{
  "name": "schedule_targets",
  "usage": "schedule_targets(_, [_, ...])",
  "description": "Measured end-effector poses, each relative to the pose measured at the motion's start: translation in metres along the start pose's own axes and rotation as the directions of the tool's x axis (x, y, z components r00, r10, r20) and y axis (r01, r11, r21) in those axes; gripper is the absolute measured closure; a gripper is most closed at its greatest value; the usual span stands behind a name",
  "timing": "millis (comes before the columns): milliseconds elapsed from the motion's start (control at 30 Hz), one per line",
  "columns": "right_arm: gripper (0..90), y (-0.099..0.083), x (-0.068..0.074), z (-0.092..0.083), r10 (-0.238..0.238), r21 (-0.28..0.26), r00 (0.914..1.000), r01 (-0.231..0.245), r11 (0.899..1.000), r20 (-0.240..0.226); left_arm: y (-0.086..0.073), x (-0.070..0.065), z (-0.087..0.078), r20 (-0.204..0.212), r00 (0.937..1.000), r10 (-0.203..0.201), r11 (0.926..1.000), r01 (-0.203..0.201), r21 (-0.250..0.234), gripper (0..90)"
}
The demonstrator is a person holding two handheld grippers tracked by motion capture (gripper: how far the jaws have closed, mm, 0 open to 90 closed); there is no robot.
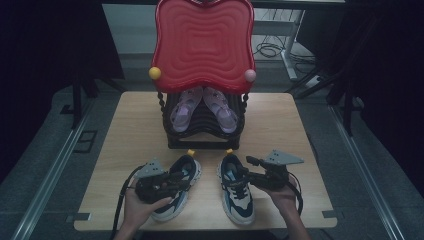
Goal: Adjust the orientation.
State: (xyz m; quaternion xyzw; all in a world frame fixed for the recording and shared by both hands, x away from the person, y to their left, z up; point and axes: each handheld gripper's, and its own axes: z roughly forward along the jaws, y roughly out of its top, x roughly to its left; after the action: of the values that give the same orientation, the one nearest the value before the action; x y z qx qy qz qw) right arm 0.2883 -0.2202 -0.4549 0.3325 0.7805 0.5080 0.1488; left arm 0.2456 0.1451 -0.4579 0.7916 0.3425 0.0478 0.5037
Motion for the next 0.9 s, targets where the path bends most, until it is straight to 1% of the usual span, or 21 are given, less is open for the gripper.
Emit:
schedule_targets(100, [49.8, 0.0, -0.001, -0.001, 0.0, -0.005, 1.0, 0.0, 1.0, 0.003, -0.002, -0.004, 0.006, 0.008, 0.9999, 0.009, 0.9997, -0.009, 0.021, 58.9])
schedule_targets(167, [49.7, 0.0, -0.002, -0.002, 0.004, -0.007, 1.0, -0.004, 1.0, 0.005, -0.003, -0.006, 0.01, 0.01, 0.9998, 0.02, 0.9992, -0.02, 0.036, 61.0])
schedule_targets(233, [49.7, -0.001, -0.004, -0.002, 0.012, -0.01, 0.9999, -0.011, 1.0, 0.01, -0.004, -0.008, 0.013, 0.009, 0.9993, 0.037, 0.9974, -0.037, 0.062, 65.3])
schedule_targets(333, [49.5, -0.003, -0.006, -0.002, 0.021, -0.008, 0.9997, -0.021, 1.0, 0.015, -0.007, -0.009, 0.017, 0.003, 0.999, 0.045, 0.9945, -0.045, 0.094, 72.8])
schedule_targets(367, [49.5, -0.003, -0.007, -0.001, 0.021, -0.005, 0.9996, -0.021, 1.0, 0.018, -0.009, -0.009, 0.02, 0.002, 0.999, 0.044, 0.993, -0.044, 0.11, 76.8])
schedule_targets(400, [49.5, -0.003, -0.007, -0.001, 0.021, -0.005, 0.9996, -0.021, 1.0, 0.018, -0.009, -0.009, 0.02, 0.002, 0.999, 0.044, 0.993, -0.044, 0.11, 78.5])
schedule_targets(433, [49.5, -0.004, -0.007, -0.001, 0.024, -0.003, 0.9995, -0.024, 1.0, 0.018, -0.01, -0.008, 0.023, -0.005, 0.9991, 0.043, 0.9914, -0.042, 0.124, 80.0])
schedule_targets(533, [49.5, -0.004, -0.007, -0.001, 0.025, -0.003, 0.9995, -0.025, 1.0, 0.018, -0.012, -0.008, 0.025, -0.016, 0.9989, 0.045, 0.9897, -0.042, 0.136, 83.5])
schedule_targets(600, [49.4, -0.005, -0.007, 0.0, 0.025, 0.0, 0.9995, -0.025, 1.0, 0.019, -0.013, -0.008, 0.027, -0.024, 0.9987, 0.045, 0.9882, -0.041, 0.148, 85.1])
schedule_targets(633, [49.4, -0.005, -0.007, 0.0, 0.025, 0.001, 0.9995, -0.025, 1.0, 0.019, -0.016, -0.008, 0.029, -0.028, 0.9986, 0.045, 0.9857, -0.04, 0.164, 85.5])
schedule_targets(700, [49.4, -0.005, -0.007, 0.0, 0.027, 0.004, 0.9995, -0.027, 1.0, 0.019, -0.017, -0.008, 0.029, -0.031, 0.9985, 0.046, 0.9844, -0.04, 0.172, 86.0])
schedule_targets(767, [49.3, -0.006, -0.008, 0.001, 0.03, 0.007, 0.9994, -0.03, 1.0, 0.02, -0.023, -0.009, 0.028, -0.037, 0.9988, 0.033, 0.9822, -0.025, 0.186, 86.9])
schedule_targets(800, [49.3, -0.006, -0.008, 0.002, 0.032, 0.007, 0.9993, -0.032, 0.999, 0.019, -0.023, -0.009, 0.028, -0.037, 0.9988, 0.033, 0.9822, -0.025, 0.186, 87.2])
schedule_targets(900, [49.2, -0.006, -0.008, 0.002, 0.03, 0.01, 0.9994, -0.03, 0.999, 0.019, -0.03, -0.01, 0.026, -0.044, 0.9987, 0.024, 0.9805, -0.015, 0.196, 87.8])
